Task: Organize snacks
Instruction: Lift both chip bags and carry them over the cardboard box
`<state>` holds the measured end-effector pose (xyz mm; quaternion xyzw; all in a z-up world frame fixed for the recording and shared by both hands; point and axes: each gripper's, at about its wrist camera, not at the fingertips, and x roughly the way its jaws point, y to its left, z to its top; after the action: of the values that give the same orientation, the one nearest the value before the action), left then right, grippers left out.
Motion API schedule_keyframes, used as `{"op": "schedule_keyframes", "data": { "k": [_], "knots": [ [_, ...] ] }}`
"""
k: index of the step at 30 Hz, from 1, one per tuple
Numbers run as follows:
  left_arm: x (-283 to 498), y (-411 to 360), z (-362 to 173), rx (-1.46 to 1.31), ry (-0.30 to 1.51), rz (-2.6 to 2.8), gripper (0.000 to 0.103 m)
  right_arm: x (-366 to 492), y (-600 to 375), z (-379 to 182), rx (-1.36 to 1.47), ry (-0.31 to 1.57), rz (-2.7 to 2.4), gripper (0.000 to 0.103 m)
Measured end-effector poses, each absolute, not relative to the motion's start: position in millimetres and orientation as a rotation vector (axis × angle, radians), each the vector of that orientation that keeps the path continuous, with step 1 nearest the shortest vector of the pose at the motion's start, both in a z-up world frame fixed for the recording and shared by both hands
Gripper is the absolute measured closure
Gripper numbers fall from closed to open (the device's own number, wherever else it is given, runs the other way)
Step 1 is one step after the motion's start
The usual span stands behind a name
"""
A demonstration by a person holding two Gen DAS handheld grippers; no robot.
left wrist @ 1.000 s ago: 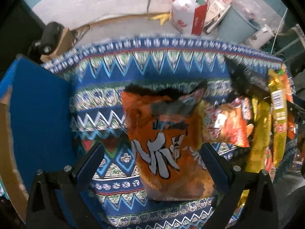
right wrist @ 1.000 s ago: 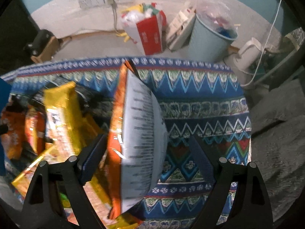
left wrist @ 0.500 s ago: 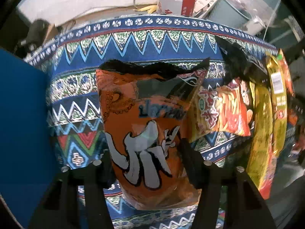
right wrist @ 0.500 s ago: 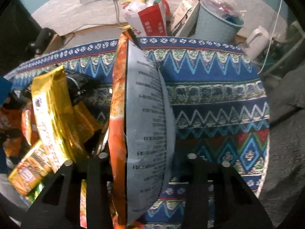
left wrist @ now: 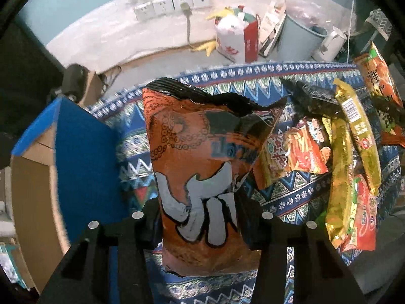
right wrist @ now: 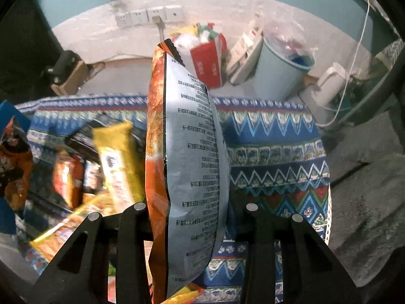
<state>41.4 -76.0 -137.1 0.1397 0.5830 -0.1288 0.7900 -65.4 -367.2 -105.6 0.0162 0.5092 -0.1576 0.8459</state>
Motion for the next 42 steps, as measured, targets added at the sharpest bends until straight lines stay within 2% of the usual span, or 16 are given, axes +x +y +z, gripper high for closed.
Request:
{"op": "schedule_keyframes", "data": {
  "k": [16,25,42],
  "knots": [
    [4.6,-52.5,-77.4,0.374,1.077,-0.294,0.054,-52.6,-271.9,-53.1,-0.021,0.974,-0.166,0.067],
    [-5.6,-15.1,-57.1,0.314,1.058,-0.278,0.054,-43.1,-216.4,-46.3,-0.030,0.963,-0.054,0.067],
    [-6.4,82.2,-53.0,0.158,1.078,-0.173,0.054,1.9,-95.6,-46.8,-0.065,0.995,0.178,0.067]
  ]
}}
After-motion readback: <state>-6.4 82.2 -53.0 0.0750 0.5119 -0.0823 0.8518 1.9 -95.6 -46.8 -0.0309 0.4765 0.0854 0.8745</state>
